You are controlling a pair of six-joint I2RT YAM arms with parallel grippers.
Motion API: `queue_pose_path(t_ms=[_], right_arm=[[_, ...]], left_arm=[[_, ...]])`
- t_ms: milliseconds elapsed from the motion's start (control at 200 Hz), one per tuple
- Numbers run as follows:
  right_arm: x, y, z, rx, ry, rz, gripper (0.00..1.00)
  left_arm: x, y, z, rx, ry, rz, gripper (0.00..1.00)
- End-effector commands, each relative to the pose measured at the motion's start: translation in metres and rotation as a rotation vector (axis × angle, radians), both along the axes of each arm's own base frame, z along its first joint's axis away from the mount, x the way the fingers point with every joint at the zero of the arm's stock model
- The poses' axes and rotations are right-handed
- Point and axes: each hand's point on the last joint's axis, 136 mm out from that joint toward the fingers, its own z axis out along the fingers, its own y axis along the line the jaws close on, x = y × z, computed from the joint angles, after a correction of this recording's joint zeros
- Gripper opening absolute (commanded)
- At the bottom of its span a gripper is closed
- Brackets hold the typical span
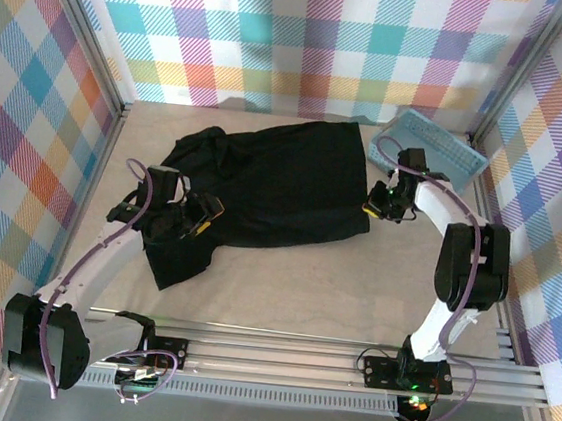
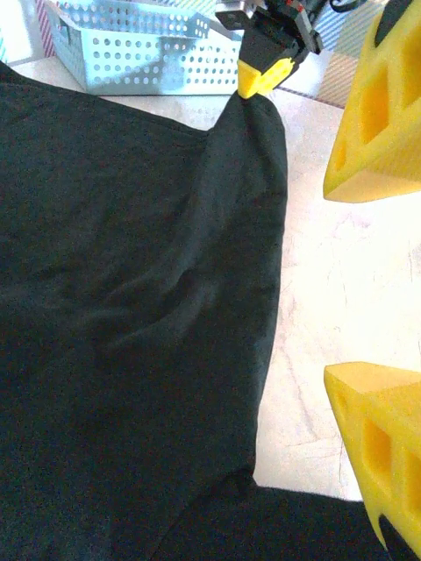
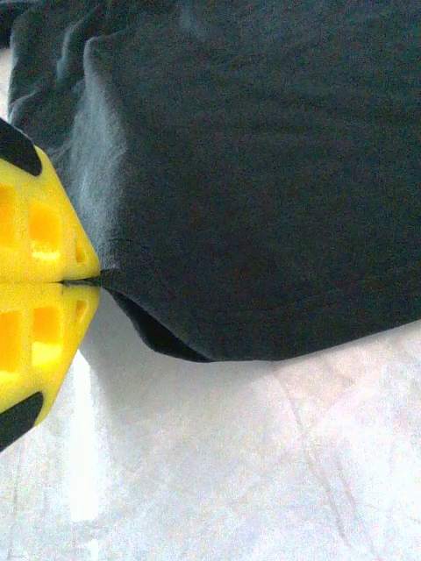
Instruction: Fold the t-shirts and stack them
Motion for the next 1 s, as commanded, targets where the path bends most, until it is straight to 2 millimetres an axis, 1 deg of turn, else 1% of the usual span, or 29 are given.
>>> queue_pose_path(t_ms=[0, 85, 155, 265, 345, 430, 580, 600, 605, 610, 625, 630, 640, 650, 655, 665, 700, 715, 725, 770, 840, 880, 925, 995], right_arm=[[-0.007, -0.007, -0.007, -0.038, 0.094, -0.032, 0.0], [-0.011, -0.009, -0.006, -0.051, 0.118, -0.041, 0.0], [-0.021, -0.013, -0.005, -0.071, 0.141, -0.044, 0.0], [-0.041, -0.028, -0.001, -0.153, 0.163, -0.046, 0.0], [-0.047, -0.039, -0.001, -0.187, 0.162, -0.049, 0.0], [-0.043, -0.051, -0.006, -0.189, 0.166, -0.069, 0.0], [-0.019, -0.064, -0.024, -0.209, 0.229, -0.076, 0.0], [-0.014, -0.066, -0.026, -0.213, 0.235, -0.08, 0.05], [-0.014, -0.066, -0.026, -0.213, 0.235, -0.08, 0.05], [-0.013, -0.067, -0.027, -0.215, 0.237, -0.084, 0.08], [-0.011, -0.068, -0.027, -0.218, 0.239, -0.087, 0.12], [-0.011, -0.068, -0.027, -0.218, 0.239, -0.087, 0.12], [-0.009, -0.069, -0.027, -0.223, 0.238, -0.092, 0.15], [-0.009, -0.069, -0.026, -0.226, 0.237, -0.094, 0.16], [-0.008, -0.07, -0.026, -0.231, 0.236, -0.097, 0.19], [-0.007, -0.072, -0.025, -0.236, 0.232, -0.101, 0.21], [-0.006, -0.076, -0.019, -0.257, 0.216, -0.12, 0.27], [-0.006, -0.077, -0.018, -0.261, 0.211, -0.126, 0.28], [-0.008, -0.078, -0.014, -0.267, 0.202, -0.135, 0.31], [-0.013, -0.083, -0.007, -0.282, 0.177, -0.168, 0.34], [-0.029, -0.084, -0.001, -0.271, 0.161, -0.213, 0.34], [-0.042, -0.079, -0.003, -0.24, 0.167, -0.236, 0.31], [-0.055, -0.075, -0.01, -0.206, 0.183, -0.258, 0.3], [-0.066, -0.069, -0.019, -0.165, 0.193, -0.275, 0.29]], left_arm=[[-0.001, -0.001, 0.004, 0.013, -0.004, -0.003, 0.52], [0.001, -0.001, 0.005, 0.017, -0.005, -0.004, 0.52], [0.002, -0.001, 0.005, 0.023, -0.004, -0.006, 0.52], [0.003, 0.0, 0.004, 0.039, 0.004, -0.009, 0.52], [0.004, 0.0, 0.001, 0.043, 0.012, -0.009, 0.52], [0.005, 0.0, -0.004, 0.047, 0.03, -0.008, 0.52], [0.009, -0.001, -0.01, 0.055, 0.049, -0.015, 0.52], [0.009, -0.002, -0.01, 0.055, 0.051, -0.015, 0.52], [0.01, -0.002, -0.01, 0.056, 0.05, -0.016, 0.52], [0.01, -0.002, -0.01, 0.056, 0.051, -0.016, 0.52], [0.01, -0.002, -0.009, 0.056, 0.05, -0.018, 0.52], [0.011, -0.002, -0.009, 0.057, 0.048, -0.018, 0.52], [0.011, -0.002, -0.009, 0.058, 0.05, -0.018, 0.52], [0.011, -0.002, -0.009, 0.058, 0.05, -0.018, 0.52], [0.011, -0.002, -0.009, 0.058, 0.05, -0.018, 0.52], [0.012, -0.002, -0.009, 0.059, 0.051, -0.018, 0.52], [0.012, -0.002, -0.007, 0.064, 0.05, -0.019, 0.52], [0.012, -0.002, -0.007, 0.065, 0.05, -0.019, 0.52], [0.012, -0.001, -0.006, 0.068, 0.049, -0.018, 0.53], [0.011, 0.001, -0.005, 0.085, 0.048, -0.014, 0.53], [0.007, 0.007, -0.005, 0.11, 0.049, -0.004, 0.53], [0.004, 0.008, -0.005, 0.117, 0.048, -0.001, 0.53], [0.001, 0.01, -0.007, 0.119, 0.049, 0.003, 0.53], [-0.002, 0.01, -0.011, 0.115, 0.059, 0.007, 0.52]])
